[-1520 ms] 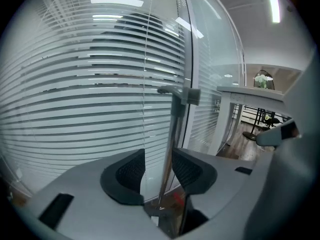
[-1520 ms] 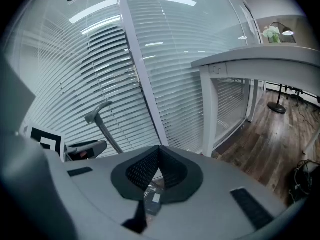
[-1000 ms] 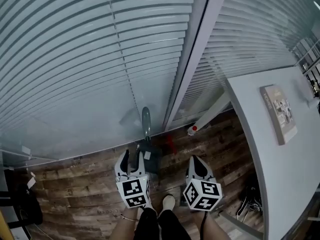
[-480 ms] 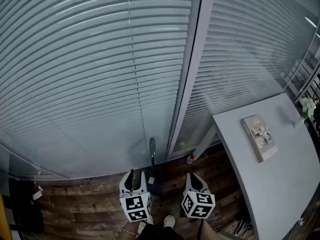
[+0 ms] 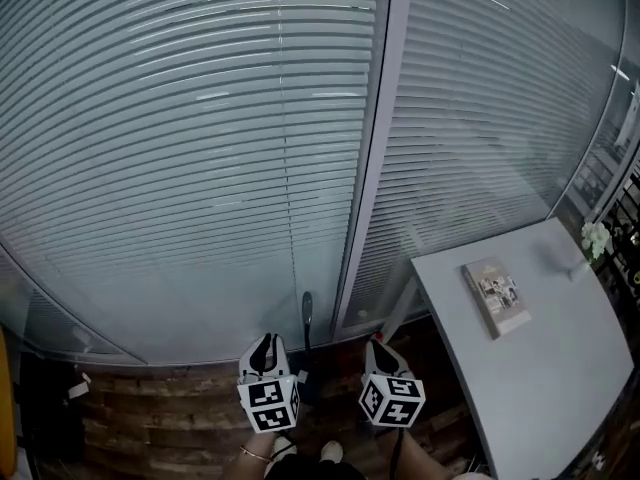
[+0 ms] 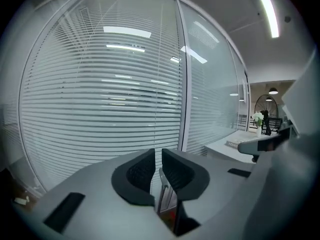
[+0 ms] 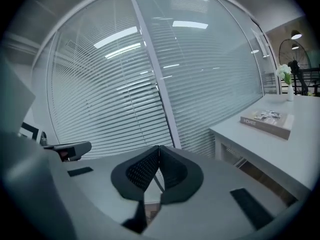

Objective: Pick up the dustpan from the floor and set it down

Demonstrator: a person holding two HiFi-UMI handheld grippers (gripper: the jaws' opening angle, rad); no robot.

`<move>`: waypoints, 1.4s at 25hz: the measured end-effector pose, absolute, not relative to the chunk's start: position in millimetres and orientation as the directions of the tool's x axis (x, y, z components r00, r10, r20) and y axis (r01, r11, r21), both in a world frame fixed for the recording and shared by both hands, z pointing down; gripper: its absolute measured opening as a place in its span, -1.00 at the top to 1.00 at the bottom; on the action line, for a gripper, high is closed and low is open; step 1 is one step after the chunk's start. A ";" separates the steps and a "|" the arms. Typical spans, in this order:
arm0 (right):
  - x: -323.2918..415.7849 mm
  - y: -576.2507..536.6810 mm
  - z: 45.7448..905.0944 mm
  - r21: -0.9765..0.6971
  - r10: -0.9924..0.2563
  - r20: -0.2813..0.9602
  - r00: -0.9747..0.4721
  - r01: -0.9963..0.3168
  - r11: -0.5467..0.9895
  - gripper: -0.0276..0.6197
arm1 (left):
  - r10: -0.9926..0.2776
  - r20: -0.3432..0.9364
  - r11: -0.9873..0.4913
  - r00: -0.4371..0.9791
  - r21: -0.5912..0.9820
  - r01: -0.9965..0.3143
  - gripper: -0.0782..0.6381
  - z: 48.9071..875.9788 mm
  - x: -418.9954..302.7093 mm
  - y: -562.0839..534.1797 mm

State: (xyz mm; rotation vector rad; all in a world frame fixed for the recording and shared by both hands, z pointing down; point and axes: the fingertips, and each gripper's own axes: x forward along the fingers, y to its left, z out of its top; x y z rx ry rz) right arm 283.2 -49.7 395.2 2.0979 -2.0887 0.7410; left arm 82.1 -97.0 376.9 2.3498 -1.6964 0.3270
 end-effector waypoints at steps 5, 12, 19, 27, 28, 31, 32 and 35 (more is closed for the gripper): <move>282.8 -44.6 361.0 -0.253 -0.929 0.365 -0.060 -0.967 -0.037 0.82 | -0.905 0.272 -0.317 0.327 0.081 -0.945 0.72 345.6 75.8 -84.0; 270.3 -44.6 342.3 -0.226 -0.937 0.348 -0.024 -0.972 -0.059 0.82 | -0.889 0.286 -0.353 0.357 0.067 -0.933 0.73 330.3 56.6 -87.6; 247.8 -46.8 335.4 -0.123 -0.923 0.384 -0.029 -0.992 -0.020 0.82 | -0.883 0.285 -0.367 0.373 0.077 -0.927 0.73 330.8 40.4 -98.4; 237.9 -50.1 329.6 -0.114 -0.926 0.377 -0.001 -0.992 -0.045 0.82 | -0.872 0.273 -0.408 0.407 0.054 -0.911 0.73 325.4 37.0 -103.2; 235.9 -50.0 330.2 -0.110 -0.925 0.379 -0.001 -0.993 -0.044 0.82 | -0.871 0.273 -0.409 0.407 0.054 -0.911 0.73 325.7 35.7 -103.5; 234.8 -51.0 331.7 -0.108 -0.923 0.385 0.002 -0.993 -0.047 0.82 | -0.867 0.280 -0.413 0.412 0.059 -0.909 0.73 328.7 36.2 -105.1; 235.8 -51.6 331.9 -0.108 -0.923 0.385 0.002 -0.993 -0.048 0.82 | -0.866 0.282 -0.414 0.413 0.060 -0.908 0.73 329.7 37.4 -105.5; 238.7 -51.9 332.0 -0.108 -0.923 0.384 0.002 -0.993 -0.047 0.82 | -0.867 0.281 -0.410 0.411 0.065 -0.910 0.73 332.2 39.4 -104.9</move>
